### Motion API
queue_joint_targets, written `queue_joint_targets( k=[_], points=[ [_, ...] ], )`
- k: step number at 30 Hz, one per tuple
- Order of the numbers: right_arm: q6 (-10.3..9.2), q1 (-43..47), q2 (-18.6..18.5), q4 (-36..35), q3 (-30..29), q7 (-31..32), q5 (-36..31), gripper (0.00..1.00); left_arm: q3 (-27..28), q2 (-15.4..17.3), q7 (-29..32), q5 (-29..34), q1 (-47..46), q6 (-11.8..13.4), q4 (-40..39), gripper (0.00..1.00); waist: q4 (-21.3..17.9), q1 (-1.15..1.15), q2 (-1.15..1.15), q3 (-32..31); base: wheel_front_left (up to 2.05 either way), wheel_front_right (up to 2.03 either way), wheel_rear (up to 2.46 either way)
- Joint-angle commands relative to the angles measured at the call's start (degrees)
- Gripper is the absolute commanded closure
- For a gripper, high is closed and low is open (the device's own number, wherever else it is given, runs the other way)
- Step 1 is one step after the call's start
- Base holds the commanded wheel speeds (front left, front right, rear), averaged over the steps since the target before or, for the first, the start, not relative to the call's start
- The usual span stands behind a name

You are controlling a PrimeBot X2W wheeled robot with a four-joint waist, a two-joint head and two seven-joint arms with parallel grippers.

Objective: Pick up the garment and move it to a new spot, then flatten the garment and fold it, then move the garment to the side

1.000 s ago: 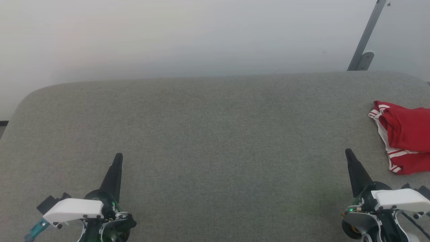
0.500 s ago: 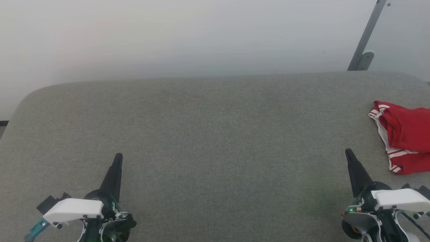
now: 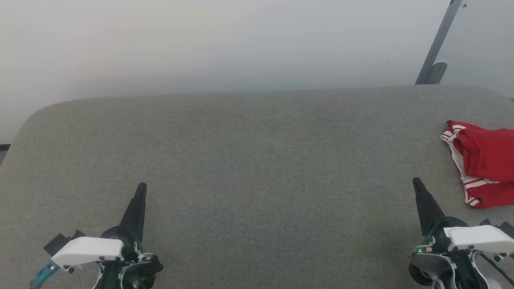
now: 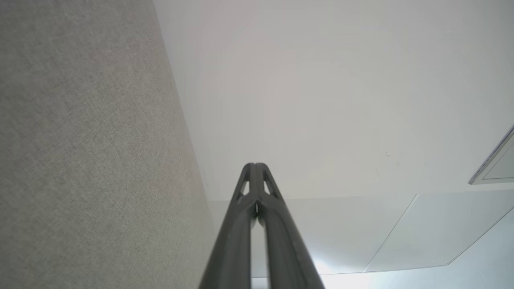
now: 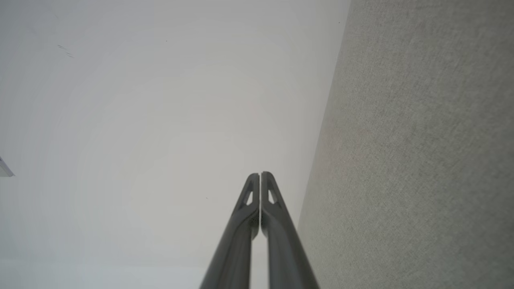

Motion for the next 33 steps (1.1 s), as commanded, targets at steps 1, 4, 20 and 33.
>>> queue_joint_targets(
  k=[1,4,20,33],
  points=[
    [0.0,-0.4,0.2,-0.25,-0.06,0.18,0.22,1.0,0.12,-0.12,0.22,-0.16,-0.67,-0.16,0.01,1.0,0.0,0.0,0.0,0.0,0.0,0.0,0.0],
    [0.0,-0.4,0.2,-0.25,-0.05,0.18,0.23,1.0,0.12,-0.12,0.22,-0.17,-0.67,-0.16,0.01,1.0,0.0,0.0,0.0,0.0,0.0,0.0,0.0],
    [0.0,-0.4,0.2,-0.25,-0.06,0.17,0.23,1.0,0.1,-0.11,0.2,-0.19,-0.67,-0.16,0.01,1.0,0.0,0.0,0.0,0.0,0.0,0.0,0.0],
    [0.0,-0.39,0.2,-0.25,-0.05,0.17,0.23,1.0,0.09,-0.11,0.19,-0.2,-0.67,-0.16,0.01,1.0,0.0,0.0,0.0,0.0,0.0,0.0,0.0]
  ],
)
